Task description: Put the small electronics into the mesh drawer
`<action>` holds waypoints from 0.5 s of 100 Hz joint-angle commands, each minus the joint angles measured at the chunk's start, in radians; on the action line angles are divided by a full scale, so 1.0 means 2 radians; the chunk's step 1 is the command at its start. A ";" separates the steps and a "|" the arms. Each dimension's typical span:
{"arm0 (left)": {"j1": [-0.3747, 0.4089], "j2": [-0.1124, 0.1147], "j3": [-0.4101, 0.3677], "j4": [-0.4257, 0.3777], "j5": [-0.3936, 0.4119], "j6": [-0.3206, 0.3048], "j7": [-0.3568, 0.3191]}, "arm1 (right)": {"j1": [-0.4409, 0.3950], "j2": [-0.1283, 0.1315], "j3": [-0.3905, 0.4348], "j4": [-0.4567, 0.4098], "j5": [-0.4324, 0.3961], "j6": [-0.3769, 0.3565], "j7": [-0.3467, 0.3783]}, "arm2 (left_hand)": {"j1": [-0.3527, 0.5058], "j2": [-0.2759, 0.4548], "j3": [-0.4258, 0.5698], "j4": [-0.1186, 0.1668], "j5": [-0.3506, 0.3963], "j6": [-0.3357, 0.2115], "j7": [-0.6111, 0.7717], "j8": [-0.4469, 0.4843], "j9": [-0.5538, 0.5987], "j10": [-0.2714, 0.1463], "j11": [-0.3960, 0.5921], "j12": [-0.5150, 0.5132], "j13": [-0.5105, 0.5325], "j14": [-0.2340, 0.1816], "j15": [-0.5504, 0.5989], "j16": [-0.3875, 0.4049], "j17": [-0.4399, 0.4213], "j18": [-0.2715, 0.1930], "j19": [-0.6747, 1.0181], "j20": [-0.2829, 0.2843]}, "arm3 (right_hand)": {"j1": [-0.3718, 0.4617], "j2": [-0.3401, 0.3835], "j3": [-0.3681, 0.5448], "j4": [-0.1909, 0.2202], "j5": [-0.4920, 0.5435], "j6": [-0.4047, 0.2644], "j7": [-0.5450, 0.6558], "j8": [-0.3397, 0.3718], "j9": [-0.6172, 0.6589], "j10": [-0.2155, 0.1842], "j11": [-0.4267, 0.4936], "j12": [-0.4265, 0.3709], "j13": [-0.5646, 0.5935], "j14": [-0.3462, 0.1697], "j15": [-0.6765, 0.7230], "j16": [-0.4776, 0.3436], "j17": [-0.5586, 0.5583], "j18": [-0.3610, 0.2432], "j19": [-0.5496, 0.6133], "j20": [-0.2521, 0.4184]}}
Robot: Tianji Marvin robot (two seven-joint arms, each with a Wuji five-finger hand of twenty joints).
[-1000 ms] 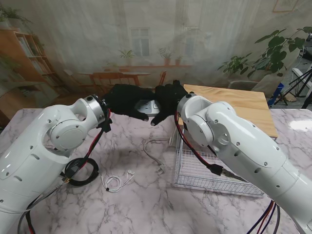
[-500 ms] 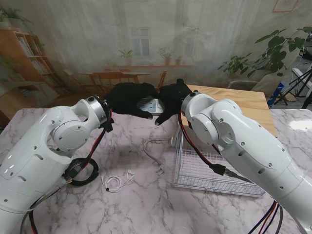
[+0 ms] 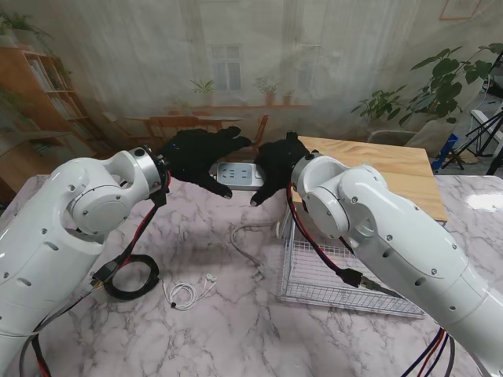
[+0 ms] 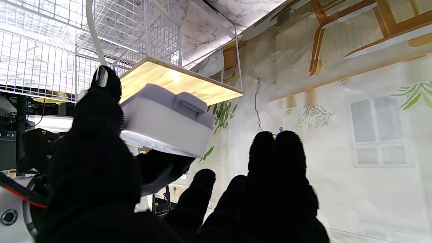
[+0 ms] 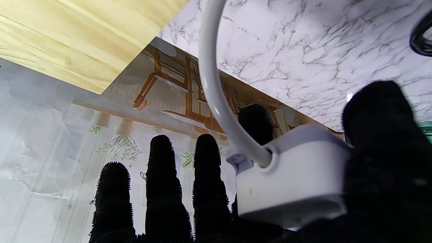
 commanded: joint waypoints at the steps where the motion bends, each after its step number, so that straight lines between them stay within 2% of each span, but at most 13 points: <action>1: -0.007 0.000 0.007 0.006 0.003 0.006 -0.007 | -0.003 -0.001 0.001 -0.003 -0.002 0.003 -0.001 | 0.006 -0.013 0.002 -0.010 -0.010 0.014 0.003 -0.001 0.014 0.012 -0.007 0.005 0.014 0.007 0.004 0.006 0.010 -0.015 -0.004 -0.004 | 0.082 0.146 0.148 -0.007 0.084 -0.035 0.000 0.009 0.002 0.007 0.008 0.006 0.006 -0.003 0.015 0.012 -0.006 0.018 -0.008 -0.009; 10: -0.012 -0.002 0.018 0.011 -0.001 0.017 -0.007 | -0.005 -0.001 0.001 -0.005 -0.003 0.003 -0.002 | 0.025 -0.003 0.029 -0.005 0.021 0.000 0.032 0.024 0.071 -0.008 0.019 0.035 0.040 0.000 0.015 0.018 0.031 -0.022 0.010 -0.003 | 0.082 0.148 0.147 -0.007 0.083 -0.035 -0.001 0.009 0.003 0.008 0.008 0.006 0.007 -0.003 0.015 0.012 -0.006 0.018 -0.007 -0.009; 16: -0.016 -0.003 0.025 0.018 0.001 0.019 0.002 | -0.004 -0.001 0.000 -0.005 -0.003 0.004 -0.004 | 0.045 -0.002 0.048 -0.006 0.081 -0.033 0.078 0.064 0.132 -0.053 0.065 0.078 0.080 -0.022 0.025 0.027 0.062 -0.039 0.034 -0.002 | 0.081 0.148 0.146 -0.007 0.081 -0.036 -0.001 0.009 0.004 0.008 0.008 0.006 0.007 -0.004 0.015 0.012 -0.006 0.018 -0.008 -0.010; 19: -0.018 -0.004 0.028 0.020 0.000 0.021 0.005 | -0.004 -0.001 0.000 -0.005 -0.003 0.004 -0.004 | 0.055 -0.002 0.055 -0.006 0.100 -0.047 0.094 0.078 0.153 -0.067 0.082 0.089 0.098 -0.028 0.028 0.028 0.077 -0.044 0.043 -0.003 | 0.082 0.148 0.145 -0.007 0.080 -0.037 -0.002 0.009 0.003 0.007 0.008 0.006 0.008 -0.003 0.015 0.013 -0.006 0.019 -0.008 -0.010; 27: -0.019 -0.006 0.034 0.026 0.000 0.024 0.015 | -0.004 -0.002 -0.001 -0.005 -0.003 0.006 -0.005 | 0.101 0.017 0.072 0.000 0.143 -0.079 0.156 0.120 0.212 -0.090 0.139 0.124 0.149 -0.040 0.046 0.040 0.120 -0.053 0.073 -0.007 | 0.083 0.147 0.144 -0.007 0.080 -0.036 -0.002 0.009 0.005 0.008 0.008 0.006 0.010 -0.003 0.016 0.013 -0.007 0.019 -0.008 -0.011; 31: -0.018 -0.007 0.035 0.027 -0.002 0.027 0.021 | -0.005 -0.002 -0.001 -0.004 -0.003 0.007 -0.005 | 0.133 0.013 0.071 0.003 0.149 -0.093 0.186 0.155 0.230 -0.094 0.155 0.132 0.167 -0.044 0.054 0.046 0.135 -0.054 0.086 -0.009 | 0.084 0.147 0.144 -0.007 0.080 -0.036 -0.002 0.008 0.005 0.008 0.008 0.006 0.011 -0.002 0.016 0.013 -0.006 0.019 -0.008 -0.011; 33: -0.018 -0.008 0.036 0.027 -0.002 0.028 0.024 | -0.005 -0.002 -0.001 -0.004 -0.004 0.007 -0.005 | 0.163 0.013 0.058 0.012 0.153 -0.101 0.206 0.164 0.253 -0.097 0.141 0.199 0.179 -0.047 0.061 0.054 0.143 -0.054 0.097 -0.011 | 0.083 0.148 0.144 -0.007 0.080 -0.036 -0.002 0.008 0.006 0.007 0.009 0.006 0.011 -0.002 0.016 0.013 -0.006 0.019 -0.007 -0.011; 35: -0.017 -0.008 0.036 0.027 -0.002 0.029 0.025 | -0.005 -0.001 -0.001 -0.004 -0.004 0.006 -0.004 | 0.180 0.013 0.052 0.017 0.156 -0.108 0.224 0.165 0.272 -0.100 0.129 0.230 0.188 -0.050 0.067 0.058 0.151 -0.054 0.105 -0.011 | 0.083 0.148 0.144 -0.007 0.080 -0.036 -0.002 0.008 0.006 0.007 0.009 0.006 0.012 -0.002 0.016 0.013 -0.006 0.019 -0.007 -0.011; 36: -0.017 -0.008 0.036 0.027 -0.002 0.029 0.025 | -0.005 -0.001 -0.001 -0.004 -0.004 0.006 -0.004 | 0.190 0.015 0.050 0.020 0.158 -0.111 0.236 0.163 0.285 -0.101 0.117 0.245 0.191 -0.042 0.070 0.061 0.155 -0.054 0.110 -0.011 | 0.083 0.148 0.144 -0.007 0.080 -0.036 -0.002 0.008 0.007 0.008 0.009 0.006 0.012 -0.002 0.016 0.014 -0.006 0.019 -0.007 -0.011; 38: -0.017 -0.008 0.036 0.028 -0.002 0.030 0.027 | -0.005 -0.001 0.000 -0.004 -0.004 0.006 -0.004 | 0.201 0.018 0.052 0.023 0.160 -0.115 0.251 0.160 0.303 -0.103 0.101 0.263 0.196 -0.037 0.076 0.067 0.162 -0.055 0.117 -0.011 | 0.083 0.149 0.143 -0.007 0.079 -0.037 -0.002 0.008 0.007 0.007 0.009 0.006 0.012 -0.002 0.016 0.014 -0.006 0.019 -0.007 -0.011; 41: -0.016 -0.009 0.037 0.029 -0.003 0.032 0.031 | -0.005 -0.002 0.000 -0.004 -0.004 0.006 -0.005 | 0.217 0.023 0.059 0.027 0.165 -0.119 0.271 0.157 0.329 -0.104 0.076 0.289 0.207 -0.042 0.085 0.073 0.172 -0.055 0.127 -0.009 | 0.083 0.150 0.143 -0.007 0.078 -0.037 -0.003 0.008 0.008 0.008 0.008 0.006 0.012 -0.003 0.016 0.014 -0.007 0.019 -0.007 -0.012; 50: -0.016 -0.011 0.038 0.032 -0.007 0.033 0.038 | -0.004 -0.002 -0.002 -0.003 -0.002 0.006 -0.006 | 0.223 0.022 0.076 0.036 0.175 -0.128 0.305 0.157 0.355 -0.105 0.076 0.308 0.227 -0.043 0.105 0.083 0.192 -0.055 0.148 -0.003 | 0.082 0.157 0.133 -0.007 0.063 -0.046 -0.008 0.002 0.010 0.006 0.006 0.005 0.013 -0.003 0.016 0.014 -0.008 0.019 -0.008 -0.013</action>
